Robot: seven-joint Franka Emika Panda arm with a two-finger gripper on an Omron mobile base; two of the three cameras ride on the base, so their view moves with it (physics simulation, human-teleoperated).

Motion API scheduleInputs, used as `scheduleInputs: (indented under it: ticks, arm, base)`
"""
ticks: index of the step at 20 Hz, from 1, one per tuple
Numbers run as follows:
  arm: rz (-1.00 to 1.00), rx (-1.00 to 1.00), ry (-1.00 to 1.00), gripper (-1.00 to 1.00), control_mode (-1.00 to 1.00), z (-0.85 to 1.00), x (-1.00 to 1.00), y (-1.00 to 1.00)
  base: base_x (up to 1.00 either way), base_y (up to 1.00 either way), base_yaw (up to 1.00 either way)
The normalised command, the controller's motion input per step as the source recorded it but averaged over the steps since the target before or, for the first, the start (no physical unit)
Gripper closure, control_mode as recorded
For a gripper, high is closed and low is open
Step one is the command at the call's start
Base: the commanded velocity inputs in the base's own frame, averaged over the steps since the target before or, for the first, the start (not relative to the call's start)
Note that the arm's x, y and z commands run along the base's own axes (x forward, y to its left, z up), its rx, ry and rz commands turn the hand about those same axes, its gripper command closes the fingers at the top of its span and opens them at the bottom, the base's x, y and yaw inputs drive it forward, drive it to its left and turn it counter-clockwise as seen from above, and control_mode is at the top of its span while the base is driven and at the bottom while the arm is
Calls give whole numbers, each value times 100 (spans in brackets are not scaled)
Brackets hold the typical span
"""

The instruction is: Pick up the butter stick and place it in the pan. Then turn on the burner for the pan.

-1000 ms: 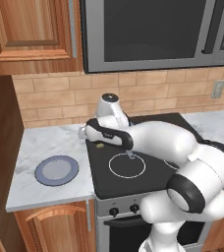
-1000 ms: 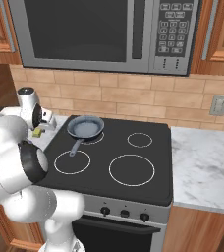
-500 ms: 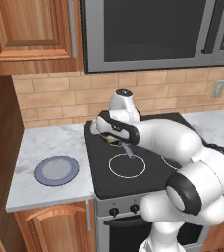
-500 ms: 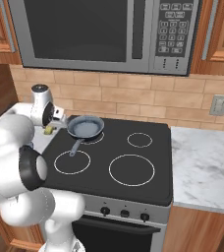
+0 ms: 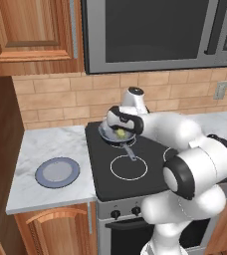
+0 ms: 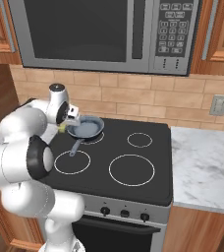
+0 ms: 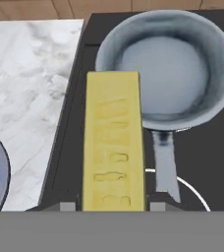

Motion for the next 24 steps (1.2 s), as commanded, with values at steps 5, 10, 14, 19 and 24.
scheduleInputs:
  ticks: [5,10,14,19,24]
  arm:
    - [0,0,0,100,-100,-22,29,-45]
    - [3,0,0,100,-100,-38,30,-17]
    - [3,0,0,100,-100,-24,38,-13]
    - [1,0,0,100,-100,-3,48,-5]
    - [0,0,0,100,-100,-4,47,0]
  base:
    - [0,0,0]
    - [0,0,0]
    - [0,0,0]
    - [0,0,0]
    - [0,0,0]
